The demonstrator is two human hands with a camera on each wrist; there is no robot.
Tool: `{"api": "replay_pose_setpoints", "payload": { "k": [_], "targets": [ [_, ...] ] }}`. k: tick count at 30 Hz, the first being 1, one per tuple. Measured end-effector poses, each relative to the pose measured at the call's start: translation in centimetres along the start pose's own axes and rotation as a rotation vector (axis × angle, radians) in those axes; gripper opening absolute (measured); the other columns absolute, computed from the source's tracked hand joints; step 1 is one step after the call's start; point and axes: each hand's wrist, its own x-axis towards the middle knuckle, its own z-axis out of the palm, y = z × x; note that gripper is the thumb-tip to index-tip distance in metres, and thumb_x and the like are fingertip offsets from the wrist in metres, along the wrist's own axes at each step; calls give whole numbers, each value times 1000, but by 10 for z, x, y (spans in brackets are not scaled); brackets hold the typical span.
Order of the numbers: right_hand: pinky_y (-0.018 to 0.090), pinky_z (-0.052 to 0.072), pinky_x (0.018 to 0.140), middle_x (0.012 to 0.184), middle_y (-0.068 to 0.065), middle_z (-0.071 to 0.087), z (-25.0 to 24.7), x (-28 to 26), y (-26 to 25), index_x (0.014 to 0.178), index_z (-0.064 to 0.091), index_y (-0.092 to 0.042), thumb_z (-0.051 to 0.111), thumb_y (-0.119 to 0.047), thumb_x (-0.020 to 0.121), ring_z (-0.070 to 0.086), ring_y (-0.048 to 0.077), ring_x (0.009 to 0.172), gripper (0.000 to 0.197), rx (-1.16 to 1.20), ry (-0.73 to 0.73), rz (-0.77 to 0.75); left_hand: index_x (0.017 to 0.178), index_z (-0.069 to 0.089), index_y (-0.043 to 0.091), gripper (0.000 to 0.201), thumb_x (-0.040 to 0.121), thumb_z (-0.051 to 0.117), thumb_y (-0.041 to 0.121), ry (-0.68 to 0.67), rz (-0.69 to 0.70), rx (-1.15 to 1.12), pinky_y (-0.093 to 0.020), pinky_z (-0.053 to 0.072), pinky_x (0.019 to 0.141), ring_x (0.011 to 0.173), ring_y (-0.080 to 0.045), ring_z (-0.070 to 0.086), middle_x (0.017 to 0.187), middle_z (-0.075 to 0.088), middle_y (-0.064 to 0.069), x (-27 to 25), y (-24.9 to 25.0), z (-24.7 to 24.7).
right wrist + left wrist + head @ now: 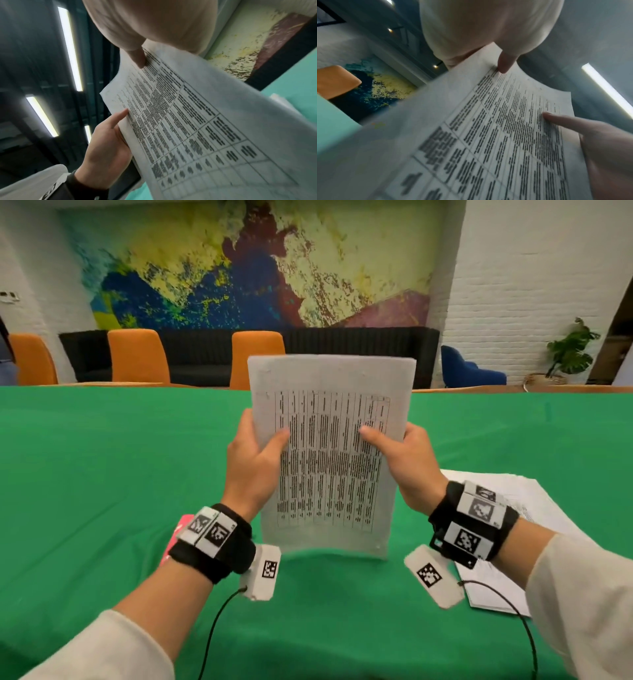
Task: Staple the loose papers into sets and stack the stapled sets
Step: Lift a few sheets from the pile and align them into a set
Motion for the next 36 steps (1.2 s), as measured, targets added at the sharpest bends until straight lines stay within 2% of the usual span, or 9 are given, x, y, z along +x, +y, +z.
{"api": "replay_pose_setpoints", "payload": {
  "k": [8, 11, 14, 16, 20, 23, 25, 28, 36],
  "targets": [
    [29, 62, 73, 100, 0, 81, 1, 1, -3, 108, 73, -17, 70, -14, 97, 77, 17, 91, 12, 42, 33, -19, 119, 62, 26, 28, 91, 64, 28, 1, -72, -148, -52, 58, 98, 110, -18, 72, 118, 74, 2, 4, -4, 2],
    [31, 63, 76, 100, -3, 80, -2, -9, 18, 110, 72, -22, 72, -17, 96, 76, 11, 90, 15, -33, 17, 46, 122, 63, 27, 31, 90, 65, 29, -33, -127, -139, -51, 57, 101, 110, -14, 72, 118, 75, 6, -16, -20, 3],
    [34, 63, 83, 107, 1, 79, -6, 1, 5, 115, 73, -15, 75, -17, 94, 76, 15, 98, 21, -48, 21, -7, 120, 62, 21, 32, 90, 65, 32, -30, -83, -158, -50, 60, 94, 107, -20, 73, 117, 75, 0, -2, -7, 1],
    [31, 62, 79, 105, 3, 80, -7, 13, -16, 114, 73, -11, 74, -15, 95, 77, 18, 97, 19, -17, 9, -62, 117, 60, 15, 28, 93, 64, 28, -24, -31, -222, -46, 62, 89, 103, -24, 74, 114, 74, -6, 17, 9, 1],
    [37, 64, 76, 105, 13, 78, -2, 29, -38, 115, 71, -4, 71, -14, 97, 77, 25, 93, 21, 2, -6, -86, 101, 58, 18, 8, 96, 61, 22, -3, 39, -244, -41, 58, 75, 84, -18, 68, 92, 68, -2, 47, 30, 6],
    [41, 64, 79, 106, 13, 78, 0, 28, -27, 117, 71, -3, 69, -14, 99, 77, 27, 95, 21, 16, 3, -49, 109, 61, 20, 14, 96, 63, 26, 21, 7, -220, -48, 61, 87, 97, -23, 74, 105, 75, -4, 37, 16, 10],
    [38, 64, 78, 105, 9, 79, -2, 20, -15, 117, 72, -6, 68, -13, 99, 77, 23, 95, 19, 20, 2, -12, 113, 62, 23, 25, 92, 66, 35, 31, -47, -204, -56, 58, 94, 106, -27, 74, 114, 76, -5, 21, -1, 10],
    [33, 64, 76, 105, 5, 80, -3, 11, -10, 116, 72, -10, 67, -12, 99, 78, 19, 95, 17, 20, -14, 8, 119, 64, 21, 26, 94, 64, 28, -16, -95, -200, -57, 57, 99, 110, -24, 73, 118, 76, -3, 10, -7, 13],
    [33, 62, 79, 106, 4, 79, -1, 52, -88, 107, 72, -17, 67, -8, 99, 77, 20, 98, 13, 93, 28, -249, 117, 62, 18, 27, 93, 63, 28, 28, 187, -150, -52, 58, 97, 111, -22, 72, 118, 75, -4, 73, 73, 9]
  ]
}}
